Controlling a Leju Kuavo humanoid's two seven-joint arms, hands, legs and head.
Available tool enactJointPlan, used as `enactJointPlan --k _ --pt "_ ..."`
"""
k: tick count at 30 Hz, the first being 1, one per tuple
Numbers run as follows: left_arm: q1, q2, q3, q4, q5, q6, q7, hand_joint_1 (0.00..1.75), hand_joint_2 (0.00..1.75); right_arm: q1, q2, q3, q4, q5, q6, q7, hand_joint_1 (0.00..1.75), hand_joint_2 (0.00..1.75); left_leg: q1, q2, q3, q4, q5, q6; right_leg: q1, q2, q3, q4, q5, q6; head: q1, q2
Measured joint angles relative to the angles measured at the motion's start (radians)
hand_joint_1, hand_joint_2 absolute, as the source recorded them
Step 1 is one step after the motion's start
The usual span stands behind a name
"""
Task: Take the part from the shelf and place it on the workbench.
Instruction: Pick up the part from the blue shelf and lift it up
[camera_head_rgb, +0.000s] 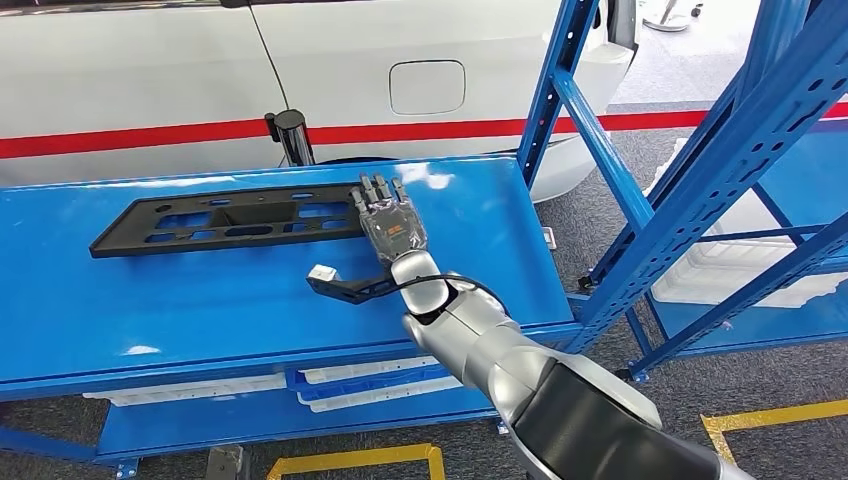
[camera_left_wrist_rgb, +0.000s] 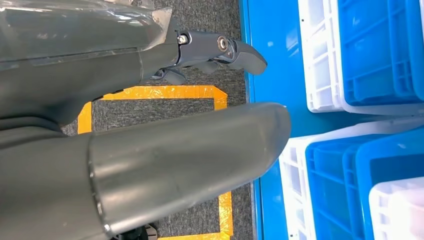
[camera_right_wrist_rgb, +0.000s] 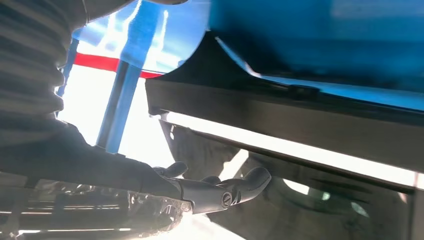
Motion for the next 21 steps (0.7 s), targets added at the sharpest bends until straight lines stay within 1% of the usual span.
enactJointPlan --k 1,2,5,6,7,20,21 --pt "-0.001 -0.001 0.000 0.000 -0.001 0.000 0.001 0.00 0.00 0.001 -0.003 -0.020 0.000 0.007 -0.001 -0.001 0.02 1.75 0.000 0.000 0.000 0.000 0.000 0.000 0.000 0.000 0.000 0.000 0.000 0.000 0.000 0.000" --pt "-0.003 -0.001 -0.001 0.000 -0.001 -0.001 0.002 0.00 0.00 0.002 -0.006 -0.037 0.000 0.012 -0.001 -0.001 0.37 1.75 0.000 0.000 0.000 0.000 0.000 0.000 0.000 0.000 0.000 0.000 0.000 0.000 0.000 0.000" --pt "-0.007 -0.002 -0.002 0.000 -0.004 -0.004 0.004 0.00 0.00 0.005 -0.011 -0.069 0.000 0.017 -0.001 -0.006 1.61 1.75 0.000 0.000 0.000 0.000 0.000 0.000 0.000 0.000 0.000 0.000 0.000 0.000 0.000 0.000" --pt "-0.007 -0.003 -0.004 0.000 -0.005 -0.006 0.005 0.00 0.00 0.006 -0.012 -0.077 0.000 0.019 -0.001 -0.011 1.69 1.75 0.000 0.000 0.000 0.000 0.000 0.000 0.000 0.000 0.000 0.000 0.000 0.000 0.000 0.000" --pt "-0.008 -0.003 -0.006 0.000 -0.008 -0.009 0.005 0.00 0.00 0.008 -0.013 -0.084 0.000 0.023 0.000 -0.017 1.71 1.75 0.000 0.000 0.000 0.000 0.000 0.000 0.000 0.000 0.000 0.000 0.000 0.000 0.000 0.000" --pt "-0.013 -0.009 -0.025 0.000 -0.016 -0.014 0.011 0.00 0.00 0.015 -0.012 -0.119 0.000 0.035 -0.001 -0.032 1.71 1.75 0.000 0.000 0.001 0.000 0.000 0.000 0.000 0.000 0.001 0.000 0.000 0.000 0.000 0.000" --pt "-0.013 -0.009 -0.025 0.000 -0.016 -0.014 0.011 0.00 0.00 0.015 -0.012 -0.120 0.000 0.035 -0.001 -0.032 1.67 1.75 0.000 0.000 0.001 0.000 0.000 0.000 0.000 0.000 0.001 0.000 0.000 0.000 0.000 0.000"
